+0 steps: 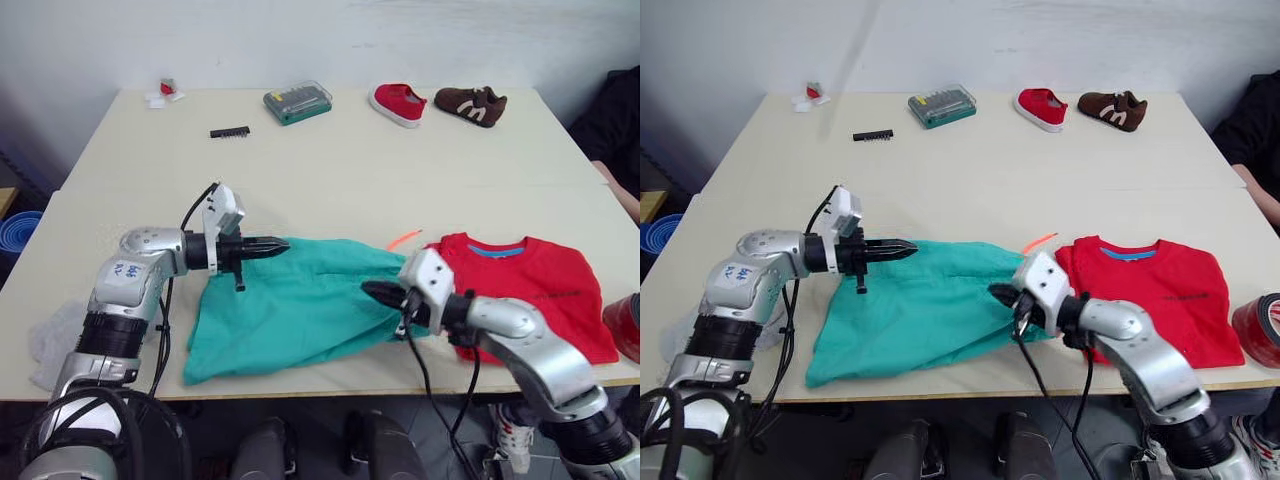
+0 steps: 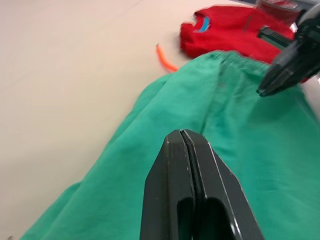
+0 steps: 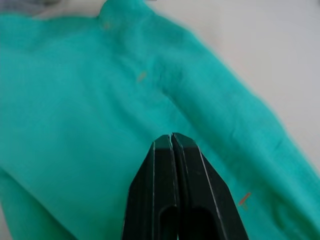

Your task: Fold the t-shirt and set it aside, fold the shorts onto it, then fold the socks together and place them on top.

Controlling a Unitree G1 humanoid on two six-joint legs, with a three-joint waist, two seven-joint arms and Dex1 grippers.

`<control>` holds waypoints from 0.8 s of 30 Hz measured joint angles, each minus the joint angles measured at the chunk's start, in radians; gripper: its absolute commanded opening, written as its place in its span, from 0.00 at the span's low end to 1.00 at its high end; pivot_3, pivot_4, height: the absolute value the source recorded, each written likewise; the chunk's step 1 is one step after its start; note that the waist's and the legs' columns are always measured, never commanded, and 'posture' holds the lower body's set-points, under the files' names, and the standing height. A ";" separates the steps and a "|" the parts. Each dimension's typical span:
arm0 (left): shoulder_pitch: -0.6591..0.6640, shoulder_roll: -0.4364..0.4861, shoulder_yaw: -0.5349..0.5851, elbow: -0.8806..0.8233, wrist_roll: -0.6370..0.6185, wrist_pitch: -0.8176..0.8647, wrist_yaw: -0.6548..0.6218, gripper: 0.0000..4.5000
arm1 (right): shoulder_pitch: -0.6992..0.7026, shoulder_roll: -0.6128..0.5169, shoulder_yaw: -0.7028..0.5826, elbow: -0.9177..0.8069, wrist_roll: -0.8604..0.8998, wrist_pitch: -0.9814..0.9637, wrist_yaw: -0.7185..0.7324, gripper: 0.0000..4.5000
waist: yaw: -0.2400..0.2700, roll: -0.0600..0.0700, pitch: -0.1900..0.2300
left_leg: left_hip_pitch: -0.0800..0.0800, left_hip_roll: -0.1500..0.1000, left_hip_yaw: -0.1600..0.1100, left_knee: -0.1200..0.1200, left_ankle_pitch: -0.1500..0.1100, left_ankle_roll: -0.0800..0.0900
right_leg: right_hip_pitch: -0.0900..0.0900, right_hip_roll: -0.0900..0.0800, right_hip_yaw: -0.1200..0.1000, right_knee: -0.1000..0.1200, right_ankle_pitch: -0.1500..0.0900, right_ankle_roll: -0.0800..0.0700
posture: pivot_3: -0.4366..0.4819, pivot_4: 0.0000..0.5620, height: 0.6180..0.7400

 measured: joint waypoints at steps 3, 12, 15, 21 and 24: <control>-0.029 -0.014 -0.065 0.201 0.108 -0.100 0.008 0.00 | 0.007 -0.005 0.055 0.035 -0.079 -0.011 0.006 0.01 | -0.005 0.000 0.000 | -0.002 0.000 0.001 0.000 0.000 0.000 | -0.002 0.001 0.000 -0.001 0.000 0.000 | 0.48 0.27 1.00; -0.195 -0.035 -0.001 0.563 0.202 -0.358 0.069 0.00 | 0.246 -0.022 -0.121 -0.112 -0.041 0.002 -0.002 0.01 | 0.003 -0.001 0.000 | -0.007 0.001 -0.003 0.002 -0.001 0.003 | -0.003 0.000 -0.003 -0.002 0.001 0.002 | 0.48 0.27 1.00; -0.182 -0.031 0.034 0.435 0.120 -0.290 -0.058 0.00 | 0.320 0.026 -0.230 -0.229 0.083 0.071 -0.026 0.01 | 0.001 -0.002 0.000 | -0.011 0.001 -0.003 0.003 -0.001 0.002 | -0.007 0.000 -0.004 -0.002 0.001 0.002 | 0.48 0.27 1.00; -0.015 0.064 -0.012 -0.068 -0.052 0.005 -0.314 0.00 | 0.605 0.042 -0.564 -0.429 0.444 0.248 -0.089 0.01 | -0.001 -0.001 0.000 | -0.010 0.002 -0.003 0.003 -0.001 0.002 | -0.004 0.003 -0.003 -0.005 0.000 0.001 | 0.48 0.27 1.00; 0.019 0.034 -0.063 -0.119 -0.035 -0.010 -0.321 0.00 | 0.664 0.056 -0.621 -0.438 0.536 0.302 -0.150 0.09 | 0.001 -0.001 0.000 | -0.006 0.002 -0.005 0.000 -0.005 0.003 | 0.001 0.003 -0.002 -0.011 0.002 0.001 | 0.48 0.27 1.00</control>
